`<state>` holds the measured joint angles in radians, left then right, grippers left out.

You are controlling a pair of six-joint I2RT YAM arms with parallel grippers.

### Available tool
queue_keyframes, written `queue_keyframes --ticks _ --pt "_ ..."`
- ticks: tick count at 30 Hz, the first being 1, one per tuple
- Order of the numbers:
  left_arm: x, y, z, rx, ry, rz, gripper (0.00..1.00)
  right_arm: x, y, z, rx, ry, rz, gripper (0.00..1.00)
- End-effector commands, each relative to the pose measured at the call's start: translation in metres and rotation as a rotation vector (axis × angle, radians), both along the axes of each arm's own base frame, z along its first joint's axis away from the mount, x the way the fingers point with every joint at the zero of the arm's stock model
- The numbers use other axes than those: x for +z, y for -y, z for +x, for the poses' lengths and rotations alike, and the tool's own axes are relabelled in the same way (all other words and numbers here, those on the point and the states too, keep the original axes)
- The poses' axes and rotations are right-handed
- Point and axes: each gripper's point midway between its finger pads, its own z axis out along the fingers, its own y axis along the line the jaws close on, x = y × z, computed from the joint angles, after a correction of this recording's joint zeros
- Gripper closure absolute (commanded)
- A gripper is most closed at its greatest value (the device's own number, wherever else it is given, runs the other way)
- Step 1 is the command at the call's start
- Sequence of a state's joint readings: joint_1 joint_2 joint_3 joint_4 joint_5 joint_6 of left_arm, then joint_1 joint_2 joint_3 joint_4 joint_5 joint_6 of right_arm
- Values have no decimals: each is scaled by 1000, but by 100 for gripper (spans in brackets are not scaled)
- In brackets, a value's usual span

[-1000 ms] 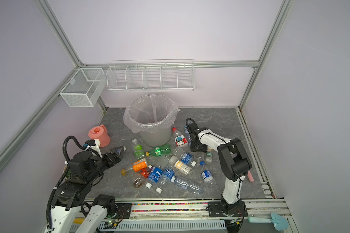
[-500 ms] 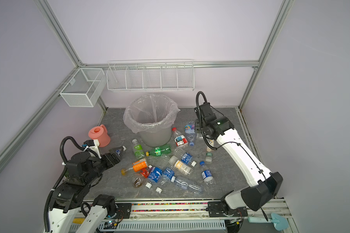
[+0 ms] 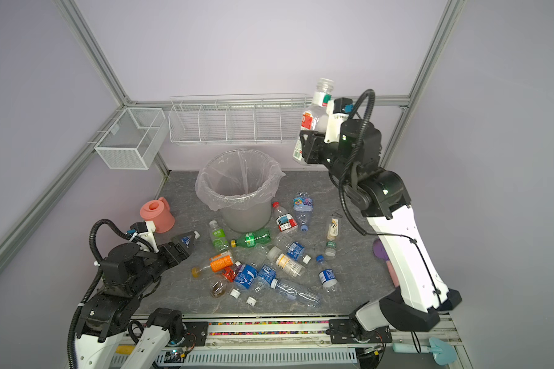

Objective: Throw the plastic bottles in the bin
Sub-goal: Throw the plastic bottle into the trash bin, then pick up the plastic bottle from the bottom-center of the table.

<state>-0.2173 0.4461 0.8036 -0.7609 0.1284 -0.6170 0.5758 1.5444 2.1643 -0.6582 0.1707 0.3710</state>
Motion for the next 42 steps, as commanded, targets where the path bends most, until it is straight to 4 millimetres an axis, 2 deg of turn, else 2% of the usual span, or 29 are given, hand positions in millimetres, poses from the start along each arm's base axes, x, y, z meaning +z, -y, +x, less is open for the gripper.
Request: queue_keyframes --ticks 1,6,8,10,13,15,17,21,24,31,34,40,42 --pt "5 -1 -5 3 13 -15 8 -23 -63 25 139 -35 -9 54" --pt "7 -1 -9 4 22 -24 8 -53 -117 53 202 -77 -86 52" --pt "6 -2 -10 7 20 -18 8 -66 -133 60 218 -91 -105 43" --pt "7 -3 -12 10 21 -14 7 -79 -141 67 220 -111 -117 36" --pt "7 -5 -14 12 23 -8 7 -92 -146 71 221 -130 -139 18" --pt "8 -6 -15 17 24 -3 7 -92 -145 70 226 -133 -144 15" --pt "10 -6 -15 16 27 3 7 -78 -148 62 262 -90 -143 2" --pt "14 -5 -14 6 36 4 7 -39 -128 44 231 -17 -122 3" --pt "16 -1 -12 -12 39 5 7 -15 -114 23 232 28 -97 4" --pt "17 6 -11 -57 42 9 8 12 -70 -28 214 78 -87 4" --pt "14 13 -9 -94 27 0 8 12 -47 -49 195 100 -75 4" --pt "-2 33 -1 -180 -22 -12 10 -15 -3 -77 114 92 -107 4" --pt "-9 46 1 -224 -37 13 9 -27 7 -82 93 79 -126 4"
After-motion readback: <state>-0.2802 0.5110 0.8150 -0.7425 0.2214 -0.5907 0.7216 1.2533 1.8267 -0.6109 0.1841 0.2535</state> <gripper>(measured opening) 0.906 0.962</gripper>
